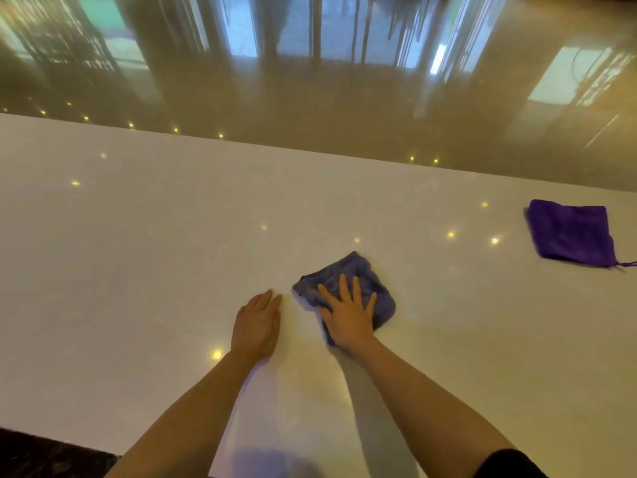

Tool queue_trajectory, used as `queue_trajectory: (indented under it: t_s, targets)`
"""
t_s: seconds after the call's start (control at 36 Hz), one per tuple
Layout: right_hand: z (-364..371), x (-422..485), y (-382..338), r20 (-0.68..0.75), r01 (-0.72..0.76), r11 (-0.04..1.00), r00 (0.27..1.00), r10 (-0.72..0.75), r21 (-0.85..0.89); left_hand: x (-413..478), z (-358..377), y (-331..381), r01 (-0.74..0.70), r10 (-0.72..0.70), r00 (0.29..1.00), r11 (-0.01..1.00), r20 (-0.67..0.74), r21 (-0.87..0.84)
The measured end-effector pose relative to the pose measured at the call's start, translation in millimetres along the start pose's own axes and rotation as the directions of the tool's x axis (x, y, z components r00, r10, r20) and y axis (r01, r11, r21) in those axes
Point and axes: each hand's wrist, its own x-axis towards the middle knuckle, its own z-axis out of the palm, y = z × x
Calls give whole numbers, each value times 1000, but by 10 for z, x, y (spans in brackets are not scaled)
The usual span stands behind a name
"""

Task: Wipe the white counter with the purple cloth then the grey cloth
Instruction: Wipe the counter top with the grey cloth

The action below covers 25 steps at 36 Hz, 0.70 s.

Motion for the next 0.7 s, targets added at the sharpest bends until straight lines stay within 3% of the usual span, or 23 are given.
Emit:
queue_trajectory:
  t_s: [0.11, 0.31, 0.42, 0.56, 0.7]
  targets:
    - [190, -214, -176, 19, 118, 992, 993, -118, -42, -85, -73, 125, 0, -17, 994, 987, -107, -158]
    - [249, -526, -22, 56, 216, 973, 976, -212, -87, -13, 7, 34, -14, 8, 998, 995, 68, 96]
    - [130, -752, 136, 82, 227, 967, 972, -219, -114, -51, 16, 110, -22, 15, 998, 992, 58, 120]
    - [-14, -1062, 319, -37, 183, 913, 977, -211, -366, -96, 67, 266, -74, 69, 996, 992, 57, 104]
    - [-174, -1246, 634, -31, 110, 914, 991, -132, -390, -116, 145, 520, -120, 113, 990, 989, 88, 82]
